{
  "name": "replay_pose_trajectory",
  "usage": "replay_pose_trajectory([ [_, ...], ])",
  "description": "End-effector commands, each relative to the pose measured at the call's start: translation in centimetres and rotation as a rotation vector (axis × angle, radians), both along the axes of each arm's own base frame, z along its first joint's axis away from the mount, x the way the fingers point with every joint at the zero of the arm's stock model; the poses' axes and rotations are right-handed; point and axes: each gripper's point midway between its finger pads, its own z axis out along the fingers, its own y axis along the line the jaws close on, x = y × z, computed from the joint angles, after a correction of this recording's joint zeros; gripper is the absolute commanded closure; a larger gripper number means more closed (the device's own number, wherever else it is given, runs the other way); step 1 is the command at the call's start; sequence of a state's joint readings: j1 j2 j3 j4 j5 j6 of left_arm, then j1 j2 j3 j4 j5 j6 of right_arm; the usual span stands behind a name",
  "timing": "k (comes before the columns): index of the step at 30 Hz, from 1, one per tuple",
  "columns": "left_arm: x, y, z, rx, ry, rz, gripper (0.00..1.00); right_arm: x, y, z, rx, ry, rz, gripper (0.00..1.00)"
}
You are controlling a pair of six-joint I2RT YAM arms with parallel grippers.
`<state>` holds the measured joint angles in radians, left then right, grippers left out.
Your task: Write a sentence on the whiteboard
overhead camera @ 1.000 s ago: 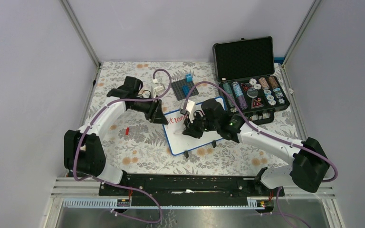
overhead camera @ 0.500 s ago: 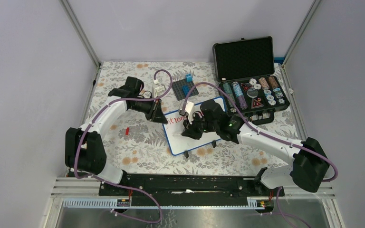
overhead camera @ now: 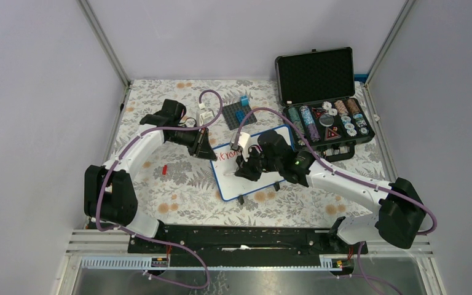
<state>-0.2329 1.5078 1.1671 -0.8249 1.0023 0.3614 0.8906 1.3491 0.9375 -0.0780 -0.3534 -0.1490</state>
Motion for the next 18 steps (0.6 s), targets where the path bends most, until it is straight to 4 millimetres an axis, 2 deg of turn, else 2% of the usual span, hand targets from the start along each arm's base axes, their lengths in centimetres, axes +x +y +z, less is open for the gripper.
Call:
replay_pose_trajectory([
  [1,1.21,0.09,0.25,0.009,-0.071,-0.004,1.0,0.44,0.14,0.26,-0.001,-0.035,-0.018,1.0],
  [18,1.39,0.09,0.27,0.011,-0.075,-0.003,1.0,0.32,-0.3,-0.52,-0.042,-0.038,-0.006,1.0],
])
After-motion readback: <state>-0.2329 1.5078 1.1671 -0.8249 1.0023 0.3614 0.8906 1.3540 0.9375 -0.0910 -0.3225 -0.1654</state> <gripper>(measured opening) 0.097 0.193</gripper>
